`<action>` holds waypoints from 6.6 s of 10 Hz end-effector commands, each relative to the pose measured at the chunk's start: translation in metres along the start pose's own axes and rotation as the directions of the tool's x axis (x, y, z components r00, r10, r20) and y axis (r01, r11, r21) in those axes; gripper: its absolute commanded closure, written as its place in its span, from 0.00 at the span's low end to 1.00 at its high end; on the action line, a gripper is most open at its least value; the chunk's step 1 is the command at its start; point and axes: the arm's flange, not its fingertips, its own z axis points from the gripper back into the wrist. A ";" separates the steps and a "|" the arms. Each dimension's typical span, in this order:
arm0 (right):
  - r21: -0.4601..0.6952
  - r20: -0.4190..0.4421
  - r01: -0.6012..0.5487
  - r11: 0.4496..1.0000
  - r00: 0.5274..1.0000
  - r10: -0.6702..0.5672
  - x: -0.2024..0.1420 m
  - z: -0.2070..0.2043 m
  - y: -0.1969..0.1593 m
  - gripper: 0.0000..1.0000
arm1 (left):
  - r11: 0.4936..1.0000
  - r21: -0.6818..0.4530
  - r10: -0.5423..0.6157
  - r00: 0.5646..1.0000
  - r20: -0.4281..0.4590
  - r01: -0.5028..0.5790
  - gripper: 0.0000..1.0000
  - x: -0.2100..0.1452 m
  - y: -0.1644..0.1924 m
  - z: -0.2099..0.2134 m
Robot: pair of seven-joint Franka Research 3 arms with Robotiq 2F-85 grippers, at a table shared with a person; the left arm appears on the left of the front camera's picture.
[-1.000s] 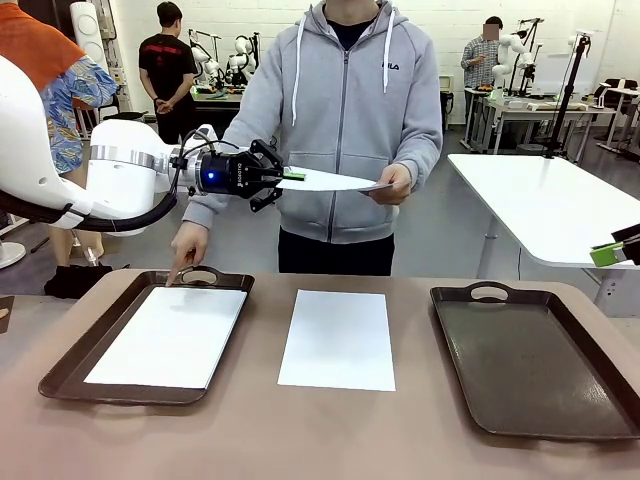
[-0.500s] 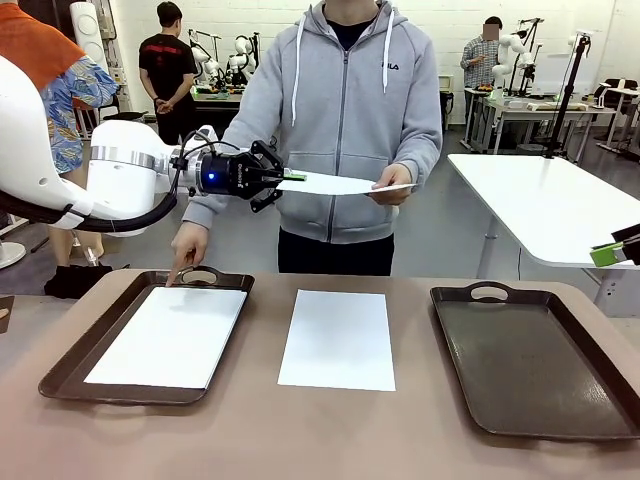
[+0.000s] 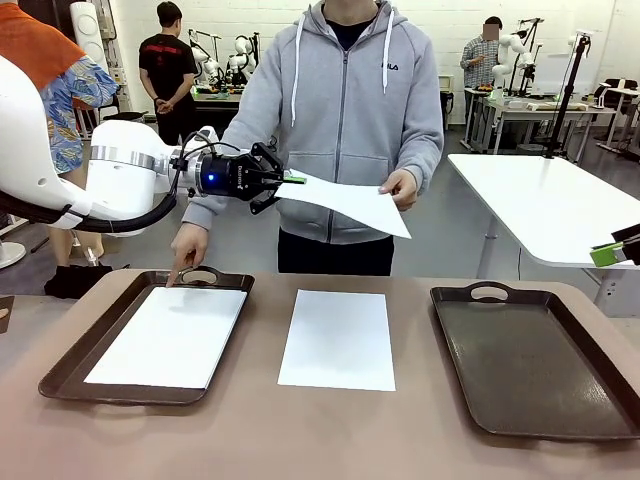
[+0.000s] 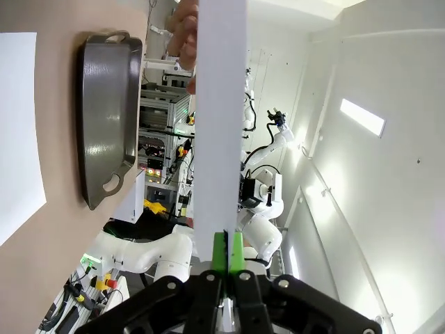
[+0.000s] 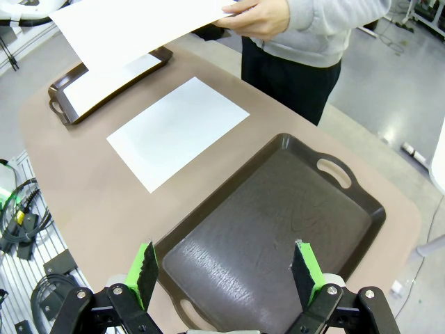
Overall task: Sort the A4 documents.
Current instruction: Receive the A4 Paper, then place the A4 Paper in the designated Handle tray.
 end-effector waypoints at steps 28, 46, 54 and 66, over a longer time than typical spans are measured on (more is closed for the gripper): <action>0.023 0.012 -0.003 1.000 1.000 0.002 -0.001 -0.003 -0.001 0.00 | 0.885 0.439 -0.136 0.987 -0.081 0.158 0.99 -0.047 0.036 0.119; 0.023 0.012 -0.003 1.000 1.000 0.002 -0.001 -0.003 -0.001 0.00 | 0.520 0.838 0.080 0.986 0.145 -0.165 0.99 -0.029 0.102 0.185; 0.023 0.012 -0.003 1.000 1.000 0.002 -0.001 -0.003 -0.001 0.00 | 0.422 0.898 0.020 0.991 0.134 -0.129 0.99 -0.028 0.102 0.183; 0.023 0.012 -0.003 1.000 1.000 0.002 -0.001 -0.003 -0.001 0.00 | 0.291 0.950 -0.100 0.983 0.153 -0.118 0.99 -0.041 0.134 0.174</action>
